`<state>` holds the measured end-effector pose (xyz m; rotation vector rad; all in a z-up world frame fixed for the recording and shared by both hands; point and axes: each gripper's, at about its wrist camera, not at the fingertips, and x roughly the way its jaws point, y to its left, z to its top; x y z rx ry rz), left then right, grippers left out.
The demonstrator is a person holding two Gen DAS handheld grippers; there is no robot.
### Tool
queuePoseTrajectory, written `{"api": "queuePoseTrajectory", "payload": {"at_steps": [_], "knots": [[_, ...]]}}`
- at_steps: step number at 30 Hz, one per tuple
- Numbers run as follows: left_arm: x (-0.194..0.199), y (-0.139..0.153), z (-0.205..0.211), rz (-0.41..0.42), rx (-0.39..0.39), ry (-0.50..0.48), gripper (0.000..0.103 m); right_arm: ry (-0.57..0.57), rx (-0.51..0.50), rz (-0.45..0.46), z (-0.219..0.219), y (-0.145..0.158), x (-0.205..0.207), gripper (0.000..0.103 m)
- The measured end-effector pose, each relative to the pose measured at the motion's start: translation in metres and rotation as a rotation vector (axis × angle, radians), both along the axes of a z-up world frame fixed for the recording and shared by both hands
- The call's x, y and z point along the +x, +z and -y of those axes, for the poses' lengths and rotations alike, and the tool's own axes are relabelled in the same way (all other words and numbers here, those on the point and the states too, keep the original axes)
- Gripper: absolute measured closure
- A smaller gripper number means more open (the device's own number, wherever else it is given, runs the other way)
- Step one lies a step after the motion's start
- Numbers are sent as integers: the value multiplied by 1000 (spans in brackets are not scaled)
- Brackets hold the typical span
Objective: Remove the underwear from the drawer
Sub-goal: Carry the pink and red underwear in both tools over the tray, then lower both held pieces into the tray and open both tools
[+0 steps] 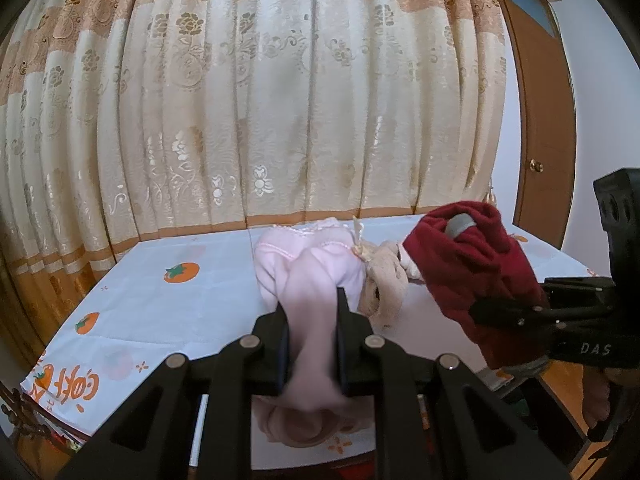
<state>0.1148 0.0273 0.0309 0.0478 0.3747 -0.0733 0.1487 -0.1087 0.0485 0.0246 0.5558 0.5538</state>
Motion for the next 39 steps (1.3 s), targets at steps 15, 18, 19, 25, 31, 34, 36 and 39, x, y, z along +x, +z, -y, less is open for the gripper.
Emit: {"api": "queuePoseTrajectory", "payload": {"at_steps": [15,18,19,25,31,34,36,39], "knots": [[38,7,-1,-26,1,-6,87,-8,64,-81,-14,15,45,74],[51,7,-2,-41,-8,-3,87,-19,82,-97,-18,19,57,74],[54,7,-2,-42,-9,0,87,-24,91,-105,-19,20,62,74],[78,7,-3,-54,-18,22,87,-34,150,-173,-24,21,93,74],[102,0,0,-91,-17,20,87,-70,184,-245,-22,12,123,74],[117,-7,0,-130,-30,14,87,-101,195,-294,-18,2,142,74],[126,-13,-1,-157,-39,10,87,-115,199,-316,-15,-2,152,74],[137,-22,0,-195,-51,3,87,-127,193,-344,-14,-9,165,74]]}}
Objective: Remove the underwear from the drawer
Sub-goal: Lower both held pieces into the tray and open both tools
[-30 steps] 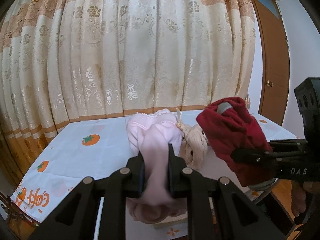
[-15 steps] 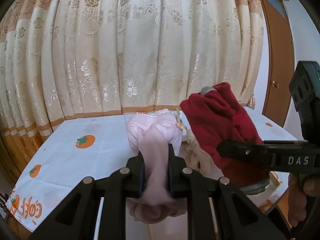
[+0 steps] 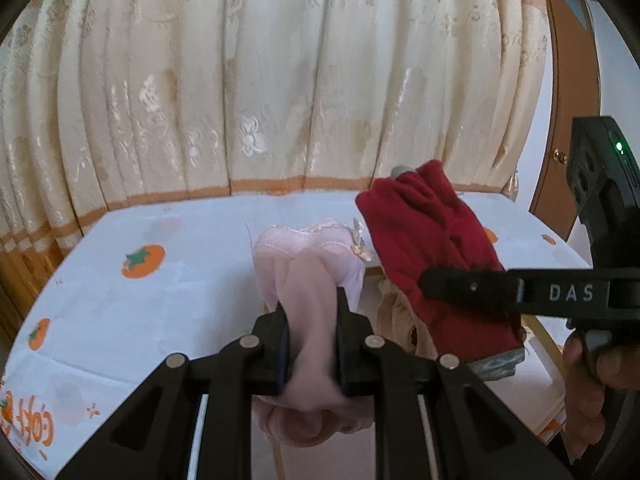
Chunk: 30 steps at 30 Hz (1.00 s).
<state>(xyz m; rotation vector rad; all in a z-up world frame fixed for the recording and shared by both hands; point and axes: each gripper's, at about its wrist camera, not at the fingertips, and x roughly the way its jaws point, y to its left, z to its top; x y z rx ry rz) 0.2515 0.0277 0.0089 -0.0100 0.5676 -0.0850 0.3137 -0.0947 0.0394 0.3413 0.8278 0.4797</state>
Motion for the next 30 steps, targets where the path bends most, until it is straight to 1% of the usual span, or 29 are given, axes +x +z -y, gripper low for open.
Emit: {"api": "queuePoseTrajectory", "payload": {"at_steps": [4,7,9,16,25,27,28,29,30], "knots": [[10,-11,3,-38,3,-5,87,-10,-28,-23,-1,-9,13,74],[20,-17,2,-70,-19,-3,87,-15,-30,-51,-1,-16,22,73],[27,-20,3,-89,-18,0,87,-16,-37,-67,-2,-21,26,73],[41,-27,1,-126,-14,1,87,-12,-90,-63,-7,-23,37,72],[45,-36,4,-148,2,-8,87,16,-129,-71,-11,-30,42,71],[45,-36,6,-151,9,-11,85,38,-157,-80,-15,-31,42,66],[45,-37,6,-150,13,-11,84,49,-174,-75,-17,-30,42,59],[44,-37,7,-151,14,-15,81,61,-181,-70,-19,-29,41,55],[44,-37,6,-149,14,-15,77,75,-184,-66,-21,-27,41,45]]}}
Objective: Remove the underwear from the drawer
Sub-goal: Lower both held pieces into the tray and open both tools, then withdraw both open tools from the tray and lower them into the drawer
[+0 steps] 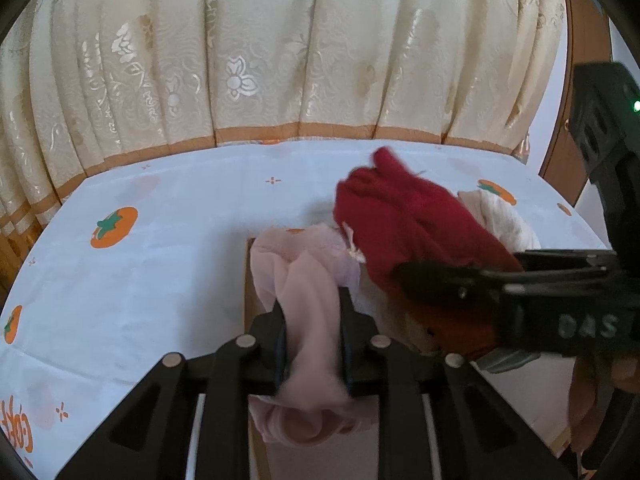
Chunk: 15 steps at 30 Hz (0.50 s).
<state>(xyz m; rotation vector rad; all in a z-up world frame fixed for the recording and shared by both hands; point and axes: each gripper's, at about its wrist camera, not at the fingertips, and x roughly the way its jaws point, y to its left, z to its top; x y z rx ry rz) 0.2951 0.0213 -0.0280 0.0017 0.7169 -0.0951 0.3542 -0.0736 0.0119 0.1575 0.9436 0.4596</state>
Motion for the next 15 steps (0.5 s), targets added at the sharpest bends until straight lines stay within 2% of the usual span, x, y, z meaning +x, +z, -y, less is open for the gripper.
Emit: {"api": "queuePoseTrajectory", "payload": {"at_steps": [2,4,5,8,15], "knots": [[-1,1,1,10,0,-1,76,17,-6,12,-3,3,-3,33],[-4,2,2,20,3,-13,73,17,-30,38,-5,9,-7,26],[-6,3,3,24,11,-15,69,16,-34,49,-4,11,-9,24],[-15,9,5,54,35,-18,57,5,-20,77,2,22,-15,24],[-42,23,0,95,36,-31,55,0,0,128,23,39,-47,24]]}}
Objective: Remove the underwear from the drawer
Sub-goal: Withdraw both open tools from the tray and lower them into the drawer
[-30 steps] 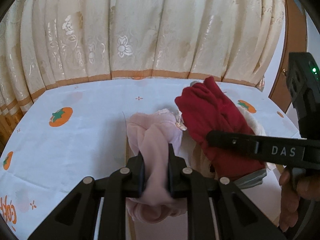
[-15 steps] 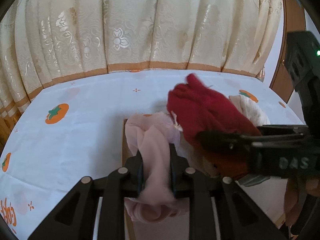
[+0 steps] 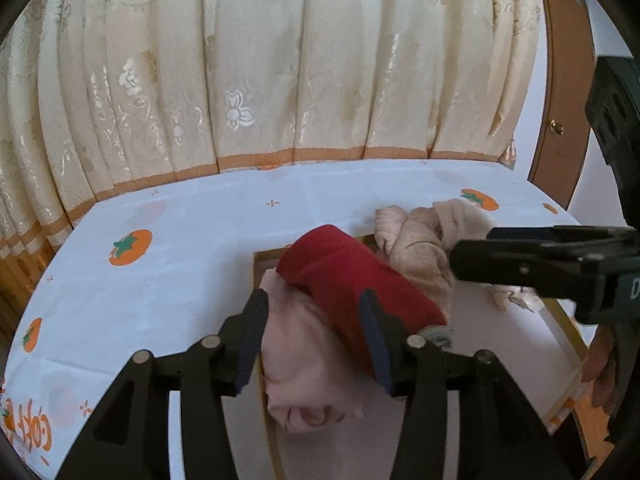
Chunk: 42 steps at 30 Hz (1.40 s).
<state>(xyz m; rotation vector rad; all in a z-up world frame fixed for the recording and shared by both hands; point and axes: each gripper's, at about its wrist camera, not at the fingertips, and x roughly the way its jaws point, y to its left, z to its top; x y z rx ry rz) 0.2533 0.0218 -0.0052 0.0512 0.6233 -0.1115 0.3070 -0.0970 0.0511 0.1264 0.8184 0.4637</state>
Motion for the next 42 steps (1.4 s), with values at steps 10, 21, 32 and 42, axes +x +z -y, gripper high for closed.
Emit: {"api": "queuePoseTrajectory", "payload": {"at_steps": [10,21,32,42], "knots": [[-76,11,13,81,31,-96,50,55,-5,36,28,0,-74,24],[-161,-29,40,69,131,-188,46,111,-47,102,53,-29,-155,24],[-210,-76,31,12,175,-182,45,209,-248,111,54,-91,-207,24],[-215,-92,-3,-32,100,-96,45,456,-432,164,-11,-128,-222,24]]}}
